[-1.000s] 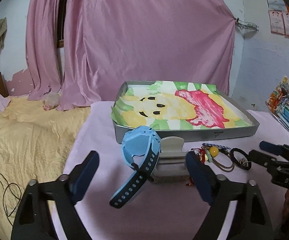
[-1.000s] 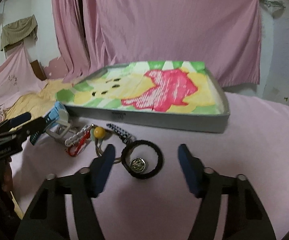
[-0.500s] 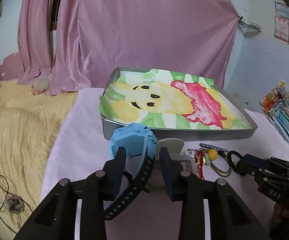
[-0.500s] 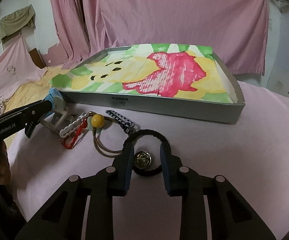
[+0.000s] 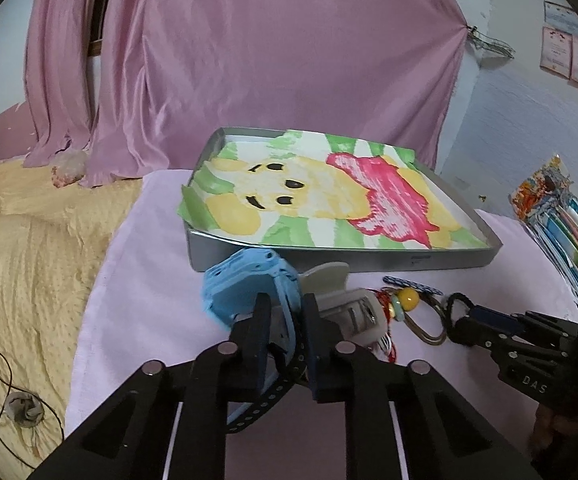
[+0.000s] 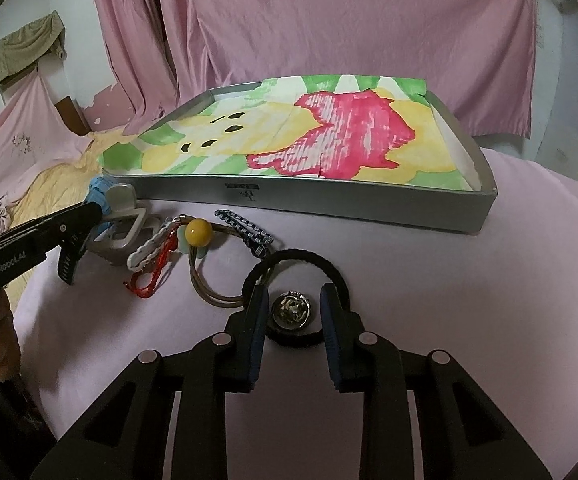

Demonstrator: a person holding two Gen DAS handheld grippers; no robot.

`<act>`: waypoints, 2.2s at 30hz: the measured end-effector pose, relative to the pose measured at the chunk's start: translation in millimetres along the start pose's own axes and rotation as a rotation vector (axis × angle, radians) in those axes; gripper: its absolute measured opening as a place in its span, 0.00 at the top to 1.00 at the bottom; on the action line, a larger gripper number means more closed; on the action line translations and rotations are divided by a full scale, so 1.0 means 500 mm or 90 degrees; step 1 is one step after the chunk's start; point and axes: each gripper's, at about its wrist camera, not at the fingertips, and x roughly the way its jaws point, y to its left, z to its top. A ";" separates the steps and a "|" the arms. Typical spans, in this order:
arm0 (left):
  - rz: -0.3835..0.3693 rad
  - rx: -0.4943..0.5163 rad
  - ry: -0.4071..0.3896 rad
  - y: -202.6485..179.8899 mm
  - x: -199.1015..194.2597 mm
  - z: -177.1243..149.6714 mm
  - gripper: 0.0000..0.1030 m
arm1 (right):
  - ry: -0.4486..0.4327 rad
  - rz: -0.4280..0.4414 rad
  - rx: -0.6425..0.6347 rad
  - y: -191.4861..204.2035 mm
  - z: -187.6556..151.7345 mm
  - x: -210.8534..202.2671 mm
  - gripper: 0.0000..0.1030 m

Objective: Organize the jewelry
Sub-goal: 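Grasp the blue smartwatch with the left tool while the right tool closes on the silver charm, then carry the smartwatch into the tray and open the left tool while the right tool lifts toward the tray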

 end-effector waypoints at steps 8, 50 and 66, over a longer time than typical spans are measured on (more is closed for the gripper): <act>-0.021 0.003 -0.009 -0.030 -0.015 -0.007 0.95 | 0.000 0.010 0.000 0.000 -0.005 -0.003 0.82; -0.054 -0.061 -0.009 -0.011 0.109 0.161 0.95 | -0.063 0.081 -0.006 0.011 0.191 0.093 0.83; -0.029 -0.084 0.036 0.008 0.146 0.155 0.93 | -0.001 0.083 0.011 0.008 0.185 0.149 0.67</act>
